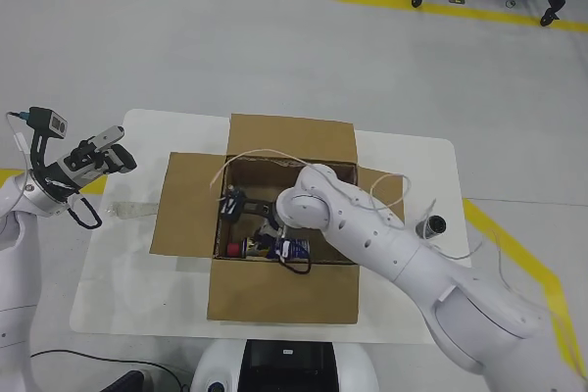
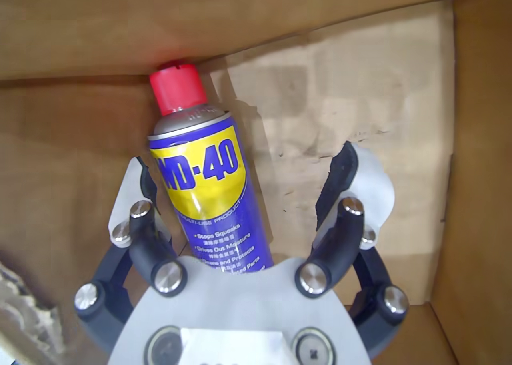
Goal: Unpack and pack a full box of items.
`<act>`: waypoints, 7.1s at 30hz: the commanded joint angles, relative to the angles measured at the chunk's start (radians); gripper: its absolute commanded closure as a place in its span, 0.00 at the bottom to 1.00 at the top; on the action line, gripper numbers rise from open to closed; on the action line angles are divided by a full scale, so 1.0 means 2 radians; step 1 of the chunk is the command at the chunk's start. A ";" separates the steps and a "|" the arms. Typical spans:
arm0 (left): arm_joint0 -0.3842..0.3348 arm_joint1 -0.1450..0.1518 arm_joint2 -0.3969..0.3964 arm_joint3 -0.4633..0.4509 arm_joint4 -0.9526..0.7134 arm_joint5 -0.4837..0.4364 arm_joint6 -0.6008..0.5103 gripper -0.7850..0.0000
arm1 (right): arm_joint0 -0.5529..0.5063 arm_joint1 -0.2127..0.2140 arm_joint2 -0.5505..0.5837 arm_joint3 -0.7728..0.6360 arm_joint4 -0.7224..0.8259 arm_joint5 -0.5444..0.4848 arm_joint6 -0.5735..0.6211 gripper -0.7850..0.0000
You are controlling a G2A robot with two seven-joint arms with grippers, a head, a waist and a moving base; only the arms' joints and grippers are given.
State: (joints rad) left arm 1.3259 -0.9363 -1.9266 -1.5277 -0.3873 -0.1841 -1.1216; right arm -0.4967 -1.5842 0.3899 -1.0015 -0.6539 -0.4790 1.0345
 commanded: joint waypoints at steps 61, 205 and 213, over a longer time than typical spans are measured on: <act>0.000 0.000 0.000 0.000 0.000 0.000 0.000 0.00 | -0.103 0.070 0.143 -0.175 -0.168 -0.013 -0.062 1.00; 0.000 0.000 0.000 0.000 0.000 0.000 0.000 0.00 | -0.735 0.185 0.675 -0.593 -0.287 -0.038 -0.585 1.00; 0.000 0.000 0.000 0.000 0.000 0.000 0.000 0.00 | -0.735 0.185 0.675 -0.593 -0.287 -0.038 -0.585 1.00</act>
State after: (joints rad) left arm 1.3259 -0.9363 -1.9266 -1.5277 -0.3873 -0.1841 -1.1216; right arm -1.9661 -1.2150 1.7403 -2.1865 -1.2272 -0.5551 -0.1354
